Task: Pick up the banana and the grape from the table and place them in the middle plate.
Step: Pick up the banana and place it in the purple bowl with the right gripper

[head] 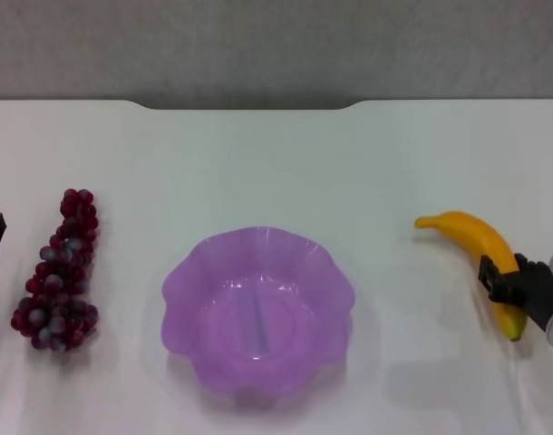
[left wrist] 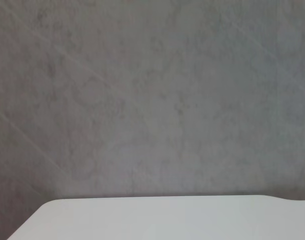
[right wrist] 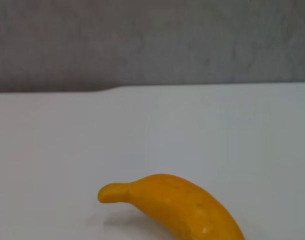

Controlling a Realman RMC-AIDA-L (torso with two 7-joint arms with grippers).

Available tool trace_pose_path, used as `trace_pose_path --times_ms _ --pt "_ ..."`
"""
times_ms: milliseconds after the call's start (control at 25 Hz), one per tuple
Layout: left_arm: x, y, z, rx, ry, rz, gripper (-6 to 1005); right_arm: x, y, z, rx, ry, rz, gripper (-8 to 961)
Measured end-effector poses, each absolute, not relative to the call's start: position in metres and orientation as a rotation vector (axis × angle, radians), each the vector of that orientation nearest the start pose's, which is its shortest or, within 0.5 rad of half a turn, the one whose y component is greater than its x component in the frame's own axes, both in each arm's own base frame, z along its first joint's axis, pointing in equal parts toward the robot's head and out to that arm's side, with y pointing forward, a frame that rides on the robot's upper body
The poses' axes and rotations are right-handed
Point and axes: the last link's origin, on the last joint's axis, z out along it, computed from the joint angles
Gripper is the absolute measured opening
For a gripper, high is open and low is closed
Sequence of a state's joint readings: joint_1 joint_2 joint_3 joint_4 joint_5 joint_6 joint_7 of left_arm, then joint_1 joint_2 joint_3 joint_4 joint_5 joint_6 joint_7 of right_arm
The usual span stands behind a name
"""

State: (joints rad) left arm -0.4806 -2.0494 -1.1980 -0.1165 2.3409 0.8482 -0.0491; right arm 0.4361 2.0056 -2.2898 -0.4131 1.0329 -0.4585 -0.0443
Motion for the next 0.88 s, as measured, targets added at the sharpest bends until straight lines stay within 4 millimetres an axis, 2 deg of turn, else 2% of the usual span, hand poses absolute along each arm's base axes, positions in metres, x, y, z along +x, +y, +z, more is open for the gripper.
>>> trace_pose_path --times_ms 240,400,600,680,720,760,880 --pt "-0.390 0.346 0.017 -1.409 -0.764 -0.384 675 0.354 0.353 -0.050 -1.723 0.920 0.298 490" --pt "-0.395 0.341 0.020 -1.397 -0.771 -0.373 675 0.326 0.366 -0.050 -1.774 0.826 0.383 489" --pt "-0.397 0.339 0.021 -1.395 -0.772 -0.364 675 0.251 0.375 -0.056 -1.949 0.602 0.567 492" --pt "-0.396 0.340 0.020 -1.402 -0.766 -0.364 675 0.224 0.373 -0.064 -2.030 0.525 0.599 493" --pt "-0.395 0.341 0.020 -1.406 -0.761 -0.363 675 0.199 0.367 -0.075 -2.110 0.456 0.610 494" --pt "-0.394 0.342 0.020 -1.410 -0.754 -0.361 675 0.199 0.367 -0.075 -2.110 0.456 0.610 494" --pt "-0.392 0.343 0.019 -1.415 -0.742 -0.362 675 0.174 0.355 -0.094 -2.210 0.393 0.596 496"
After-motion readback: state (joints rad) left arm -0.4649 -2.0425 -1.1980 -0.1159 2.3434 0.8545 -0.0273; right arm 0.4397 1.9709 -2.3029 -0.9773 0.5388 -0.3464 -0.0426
